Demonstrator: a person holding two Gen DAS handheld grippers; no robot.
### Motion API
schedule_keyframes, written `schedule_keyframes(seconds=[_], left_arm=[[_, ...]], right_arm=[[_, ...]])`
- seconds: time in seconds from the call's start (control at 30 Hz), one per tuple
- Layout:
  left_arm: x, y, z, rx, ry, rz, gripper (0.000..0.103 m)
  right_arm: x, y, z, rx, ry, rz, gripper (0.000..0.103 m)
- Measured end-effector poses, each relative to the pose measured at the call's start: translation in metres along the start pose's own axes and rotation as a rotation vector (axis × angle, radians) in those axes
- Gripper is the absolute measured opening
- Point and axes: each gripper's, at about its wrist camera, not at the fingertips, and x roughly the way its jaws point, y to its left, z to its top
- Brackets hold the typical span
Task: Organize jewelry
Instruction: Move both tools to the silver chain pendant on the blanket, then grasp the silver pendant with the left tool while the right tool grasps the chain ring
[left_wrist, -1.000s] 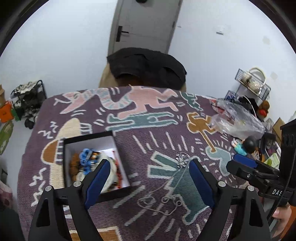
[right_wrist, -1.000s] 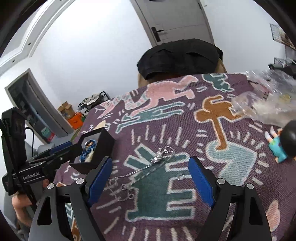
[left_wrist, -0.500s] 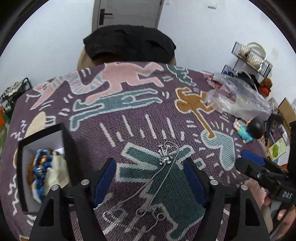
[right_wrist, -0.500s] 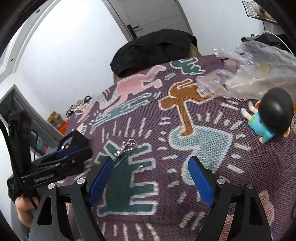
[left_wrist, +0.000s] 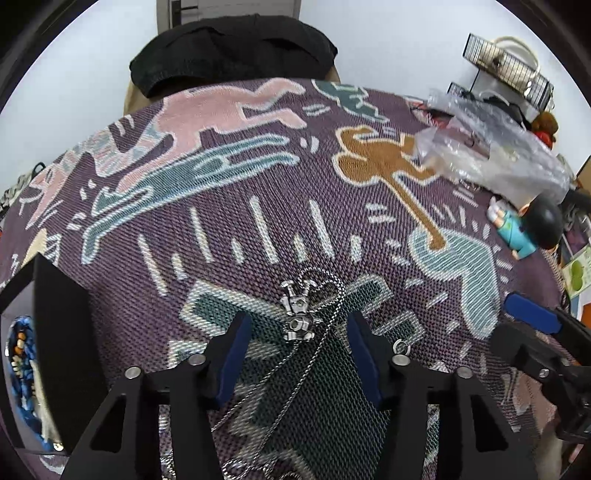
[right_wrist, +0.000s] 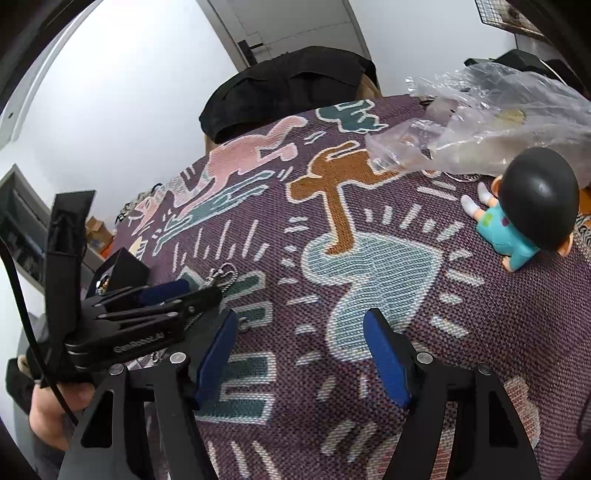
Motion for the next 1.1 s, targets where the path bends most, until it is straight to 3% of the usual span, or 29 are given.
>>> schedule_keyframes(seconds=[0.1,0.17,0.23,0.27,0.5,0.73,1.0,1.1], left_arm=[[0.003,-0.008,0.0,0.038,-0.013,0.051,0.046],[0.003,-0.011,0.001,0.053,-0.016,0.05,0.035],[0.005,-0.012,0.004,0.061,-0.006,0.048,0.018],[0.005,-0.012,0.005,0.063,0.0,0.049,0.015],[0.0,-0.006,0.005,0.05,0.004,0.033,0.015],[-0.037,0.011,0.008,0.018,-0.067,0.027,0.015],[-0.086,0.03,0.015,-0.004,-0.157,0.042,0.015],[-0.101,0.034,0.019,-0.007,-0.183,0.048,0.015]], right_arm=[[0.0,-0.003,-0.001,0.006,0.002,-0.005,0.071],[0.002,-0.002,-0.001,0.007,0.007,-0.003,0.071],[0.004,0.0,-0.002,0.001,0.01,0.0,0.071],[0.004,0.001,-0.002,-0.002,0.012,0.001,0.071],[0.006,0.007,-0.005,-0.014,0.021,0.008,0.071],[0.007,0.015,-0.003,-0.027,0.029,0.023,0.071],[0.02,0.038,0.002,-0.093,0.06,0.026,0.055],[0.033,0.046,0.004,-0.127,0.095,0.005,0.045]])
